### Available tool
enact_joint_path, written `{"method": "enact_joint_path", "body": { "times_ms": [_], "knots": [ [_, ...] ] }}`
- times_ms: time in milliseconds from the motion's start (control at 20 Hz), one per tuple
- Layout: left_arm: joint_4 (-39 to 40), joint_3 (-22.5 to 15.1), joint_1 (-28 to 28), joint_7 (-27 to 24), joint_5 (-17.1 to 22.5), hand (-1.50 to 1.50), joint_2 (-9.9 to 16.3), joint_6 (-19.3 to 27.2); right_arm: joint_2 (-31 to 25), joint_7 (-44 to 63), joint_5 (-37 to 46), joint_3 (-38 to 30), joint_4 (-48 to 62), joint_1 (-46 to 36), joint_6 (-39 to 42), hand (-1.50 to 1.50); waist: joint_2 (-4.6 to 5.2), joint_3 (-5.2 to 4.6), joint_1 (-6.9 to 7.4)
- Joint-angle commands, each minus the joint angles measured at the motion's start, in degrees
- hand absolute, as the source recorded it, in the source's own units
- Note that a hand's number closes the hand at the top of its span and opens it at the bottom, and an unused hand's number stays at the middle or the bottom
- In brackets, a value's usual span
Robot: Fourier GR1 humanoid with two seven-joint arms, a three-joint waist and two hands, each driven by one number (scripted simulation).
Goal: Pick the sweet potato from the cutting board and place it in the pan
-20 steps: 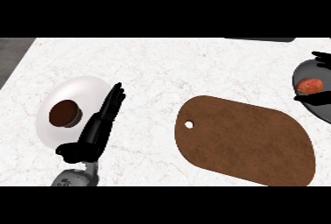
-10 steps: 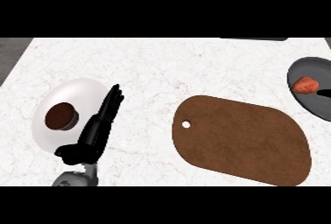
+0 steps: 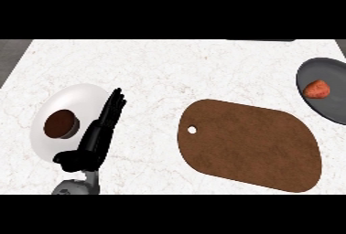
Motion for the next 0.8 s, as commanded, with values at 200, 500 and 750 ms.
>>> {"method": "enact_joint_path", "body": {
  "times_ms": [200, 500, 750],
  "knots": [
    [0.6, 0.2, 1.9, -2.2, -0.1, 0.00, 0.3, -0.5, -0.9, -10.5, -0.1, 1.0, -3.6, 6.9, 12.0, -1.50, -0.35, 0.04, -0.79],
    [-0.7, 1.3, 1.5, -0.5, 0.4, 0.00, 1.4, -0.8, -2.1, -11.8, -0.1, 1.9, -5.6, 10.1, 11.8, -1.50, -0.48, 0.04, -0.65],
    [1.0, 0.9, 0.5, -2.1, -0.1, 0.00, 0.5, -0.5, -1.5, -13.6, 0.2, 3.1, -7.0, 12.2, 10.2, -1.50, -0.39, 0.04, -0.79]
  ]
}}
